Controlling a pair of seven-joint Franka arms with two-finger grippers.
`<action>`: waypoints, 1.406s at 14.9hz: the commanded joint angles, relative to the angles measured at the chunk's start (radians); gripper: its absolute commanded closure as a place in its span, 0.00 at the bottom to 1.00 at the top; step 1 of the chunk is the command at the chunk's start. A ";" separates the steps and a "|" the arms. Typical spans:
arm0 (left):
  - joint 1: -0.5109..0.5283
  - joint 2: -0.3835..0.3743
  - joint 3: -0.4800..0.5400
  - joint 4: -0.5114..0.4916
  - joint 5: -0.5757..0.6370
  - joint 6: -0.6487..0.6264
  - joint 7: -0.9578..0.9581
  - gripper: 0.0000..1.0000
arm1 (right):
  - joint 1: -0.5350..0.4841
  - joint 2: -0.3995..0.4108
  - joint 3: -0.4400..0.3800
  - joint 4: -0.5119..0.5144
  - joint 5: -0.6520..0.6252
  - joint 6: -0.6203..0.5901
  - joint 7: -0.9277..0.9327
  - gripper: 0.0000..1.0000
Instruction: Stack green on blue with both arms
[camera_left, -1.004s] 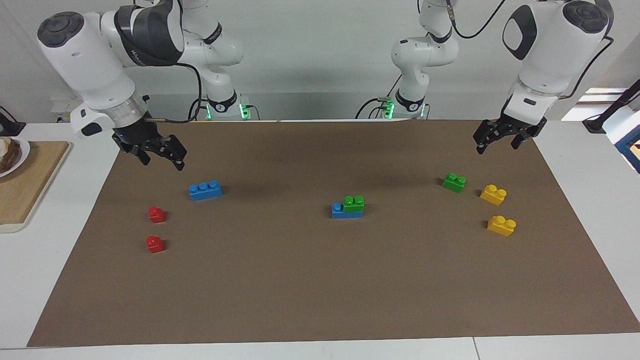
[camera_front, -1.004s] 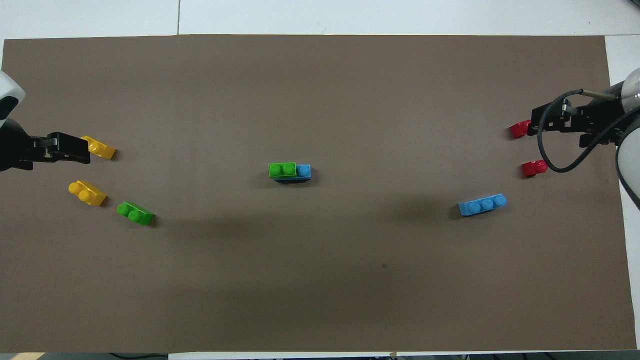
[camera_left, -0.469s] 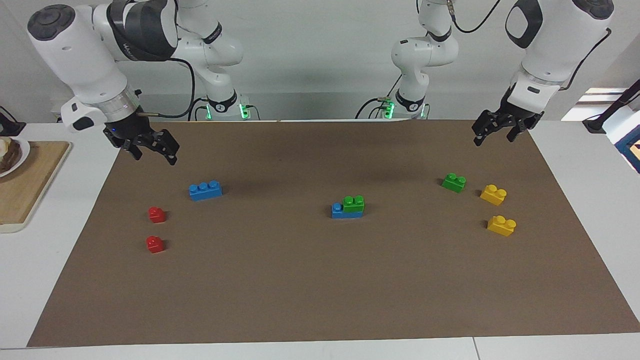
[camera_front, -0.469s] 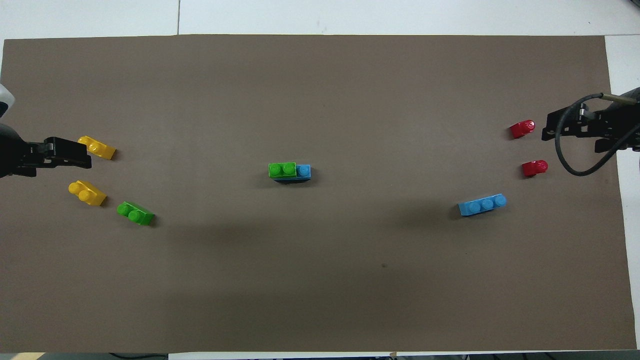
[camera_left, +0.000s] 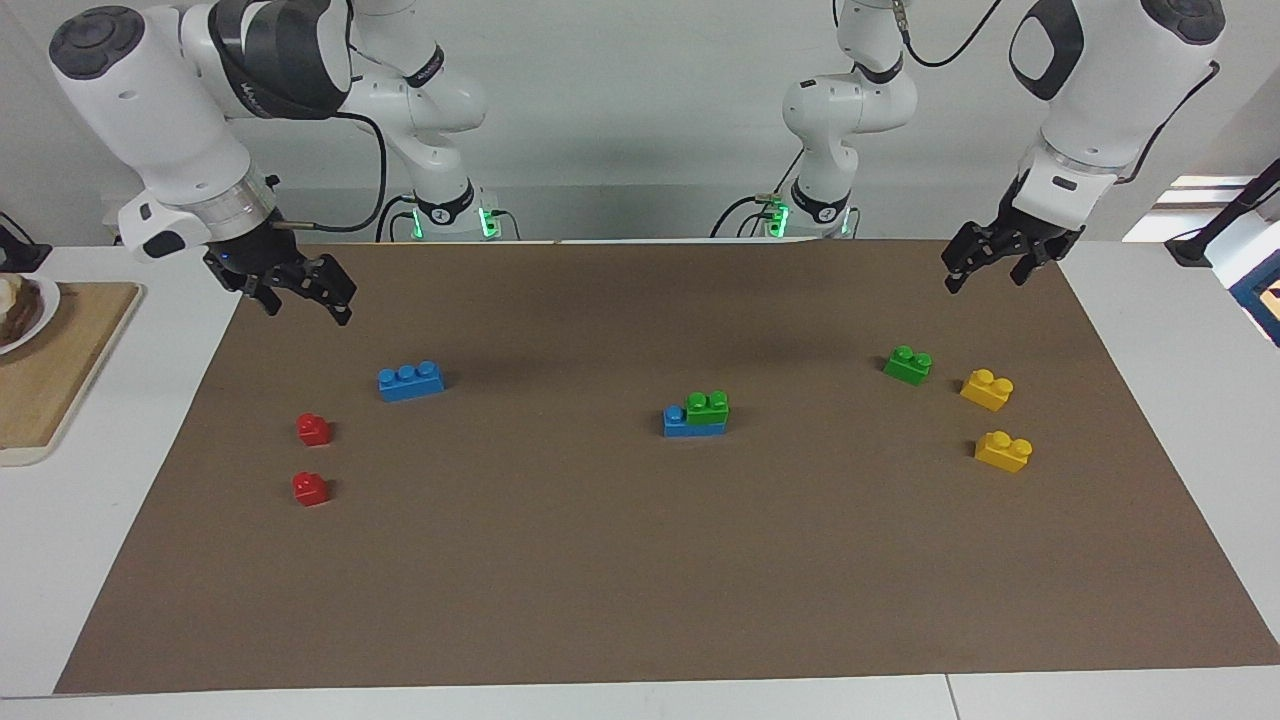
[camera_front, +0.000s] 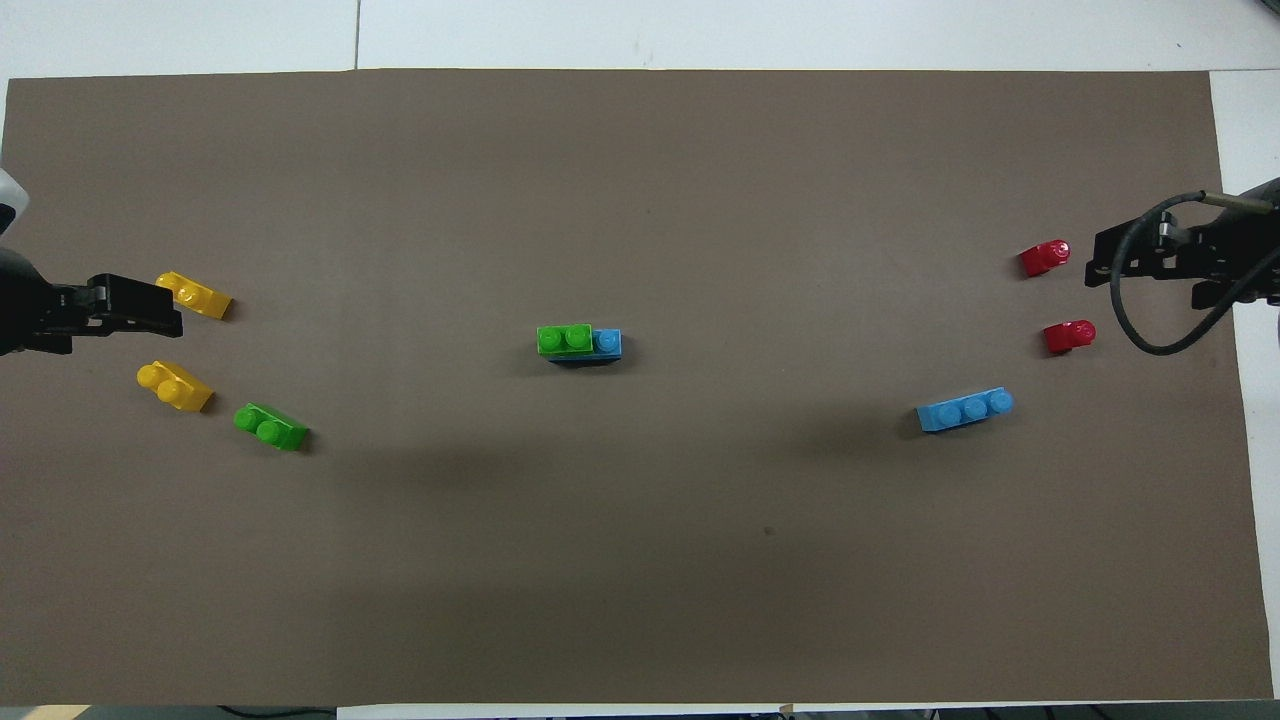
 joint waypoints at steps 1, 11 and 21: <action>0.003 -0.020 -0.004 -0.016 -0.014 -0.001 -0.005 0.00 | -0.010 -0.021 0.009 -0.019 -0.032 -0.015 -0.033 0.00; 0.002 -0.021 -0.004 -0.014 -0.014 -0.024 -0.009 0.00 | -0.010 -0.021 0.011 -0.010 -0.030 -0.021 -0.039 0.00; 0.002 -0.021 -0.004 -0.016 -0.014 -0.024 -0.009 0.00 | -0.009 -0.021 0.009 -0.012 -0.032 -0.013 -0.090 0.00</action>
